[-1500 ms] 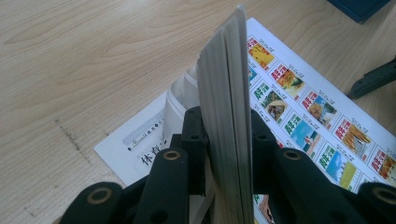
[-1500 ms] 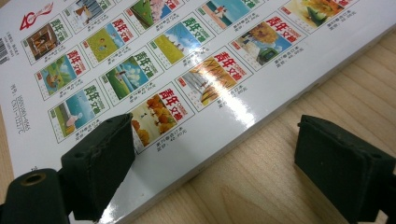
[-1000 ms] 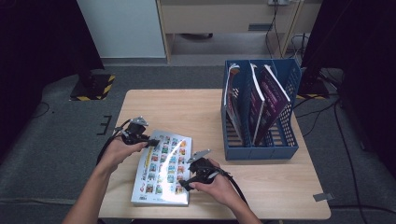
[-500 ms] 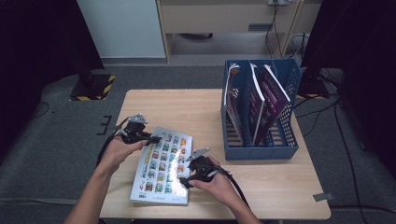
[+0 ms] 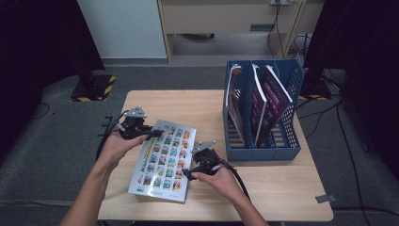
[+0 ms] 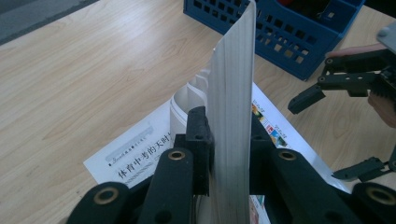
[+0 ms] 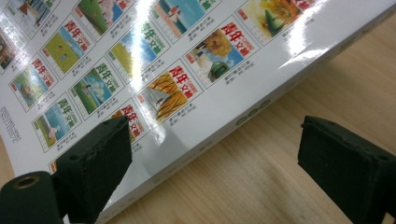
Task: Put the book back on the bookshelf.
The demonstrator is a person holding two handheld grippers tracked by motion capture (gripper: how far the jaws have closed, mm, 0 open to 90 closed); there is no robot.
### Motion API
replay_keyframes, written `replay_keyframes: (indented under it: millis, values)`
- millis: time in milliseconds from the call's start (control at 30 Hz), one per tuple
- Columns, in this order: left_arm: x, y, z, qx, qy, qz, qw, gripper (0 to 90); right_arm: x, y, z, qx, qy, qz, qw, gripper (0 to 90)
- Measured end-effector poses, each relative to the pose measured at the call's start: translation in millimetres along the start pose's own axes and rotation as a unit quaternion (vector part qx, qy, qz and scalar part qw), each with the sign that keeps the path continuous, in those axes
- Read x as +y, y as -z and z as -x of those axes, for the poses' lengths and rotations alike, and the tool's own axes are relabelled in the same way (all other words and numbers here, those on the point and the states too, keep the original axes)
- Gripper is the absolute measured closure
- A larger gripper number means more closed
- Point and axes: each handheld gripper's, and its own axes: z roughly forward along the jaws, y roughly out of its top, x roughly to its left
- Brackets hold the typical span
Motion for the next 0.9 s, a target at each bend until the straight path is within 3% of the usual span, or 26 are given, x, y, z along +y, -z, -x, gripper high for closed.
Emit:
replay_keyframes:
  millis: [533,733,900]
  values:
    - [15.3,18.4,2.8,0.001,-0.009,0.017,0.9998,76.8,26.2,-8.8,11.4,-0.001,-0.025,0.007,0.9997,8.2]
    - [20.9,20.1,5.7,-0.004,-0.011,0.017,0.9998,76.8,32.6,-19.1,15.9,0.027,-0.054,0.011,0.9981,9.2]
    - [24.5,22.3,7.5,-0.007,-0.014,0.02,0.9997,76.7,35.9,-20.7,16.6,0.042,-0.053,0.02,0.9975,14.0]
